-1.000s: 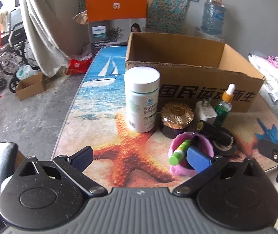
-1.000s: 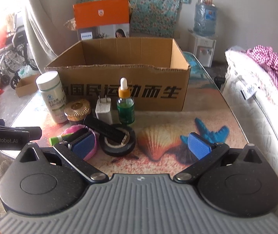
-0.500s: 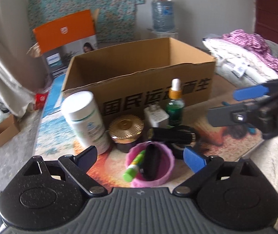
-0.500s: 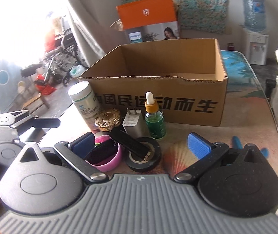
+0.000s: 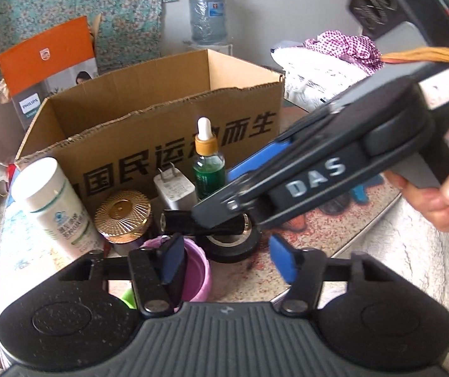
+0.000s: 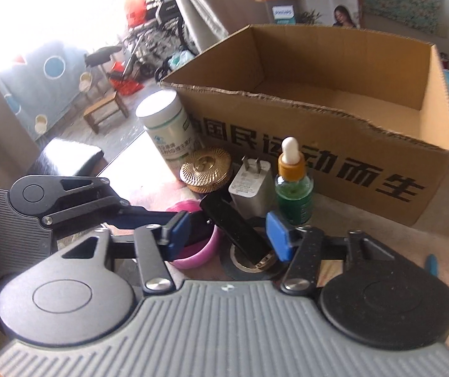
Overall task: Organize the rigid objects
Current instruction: 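Grasp the black gold-capped tube in the pink cup with the right tool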
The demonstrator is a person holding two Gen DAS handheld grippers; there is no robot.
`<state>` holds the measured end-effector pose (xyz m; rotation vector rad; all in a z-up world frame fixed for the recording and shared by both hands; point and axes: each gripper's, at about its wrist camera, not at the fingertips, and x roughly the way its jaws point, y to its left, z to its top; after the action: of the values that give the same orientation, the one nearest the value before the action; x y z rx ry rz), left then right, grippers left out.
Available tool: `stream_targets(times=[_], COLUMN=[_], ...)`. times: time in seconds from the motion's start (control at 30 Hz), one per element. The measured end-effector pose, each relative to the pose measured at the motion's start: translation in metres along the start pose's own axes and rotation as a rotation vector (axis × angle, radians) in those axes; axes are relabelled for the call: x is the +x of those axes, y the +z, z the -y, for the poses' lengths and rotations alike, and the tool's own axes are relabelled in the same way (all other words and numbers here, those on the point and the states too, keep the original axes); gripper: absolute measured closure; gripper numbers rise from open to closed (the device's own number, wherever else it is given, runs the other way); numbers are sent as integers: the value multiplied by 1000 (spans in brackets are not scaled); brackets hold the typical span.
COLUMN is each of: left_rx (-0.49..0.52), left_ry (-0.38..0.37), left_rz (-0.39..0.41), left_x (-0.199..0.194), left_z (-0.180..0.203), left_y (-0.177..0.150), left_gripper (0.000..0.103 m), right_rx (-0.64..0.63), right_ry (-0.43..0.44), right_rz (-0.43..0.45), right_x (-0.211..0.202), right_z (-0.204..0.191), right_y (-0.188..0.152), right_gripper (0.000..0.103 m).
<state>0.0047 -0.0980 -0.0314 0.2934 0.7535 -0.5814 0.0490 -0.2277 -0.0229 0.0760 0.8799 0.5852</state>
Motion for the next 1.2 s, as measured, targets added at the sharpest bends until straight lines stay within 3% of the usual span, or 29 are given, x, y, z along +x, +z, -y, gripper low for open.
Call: stream_targets(times=[0.17,0.4,0.5,0.57,0.7,0.9,1.07,1.2], left_rx=[-15,-37,-43,-46,-70,-132,-187,-223], left_ry=[-7,-18,-16,-19,-49,-82,-75,-65], left_rz=[-11,-18,-17,-16,-23,-59,-63,-78], left_x=[5,8,10,11,14,27,32,38], left_z=[-5,-11,-12,-12,-15,-19,-25,-30], left_y=[-1,-3,-2,-2,1,5,10,10], left_gripper=[60,61,61,61,61,61,60,57], right_rx=[-77,-121,-51,42,155,182,150,170], right_ry=[2,7,17,53,61,75,90,109], right_rz=[-53,-120,-113,-101,-92,-105,-142,-153], right_x=[17,38,39,35,34,36,43,47], right_z=[-7,-5,5,18,36,41,36,40], right_y=[8,13,15,17,12,10,12,12], right_gripper=[61,77,85,99,99,93,69,63])
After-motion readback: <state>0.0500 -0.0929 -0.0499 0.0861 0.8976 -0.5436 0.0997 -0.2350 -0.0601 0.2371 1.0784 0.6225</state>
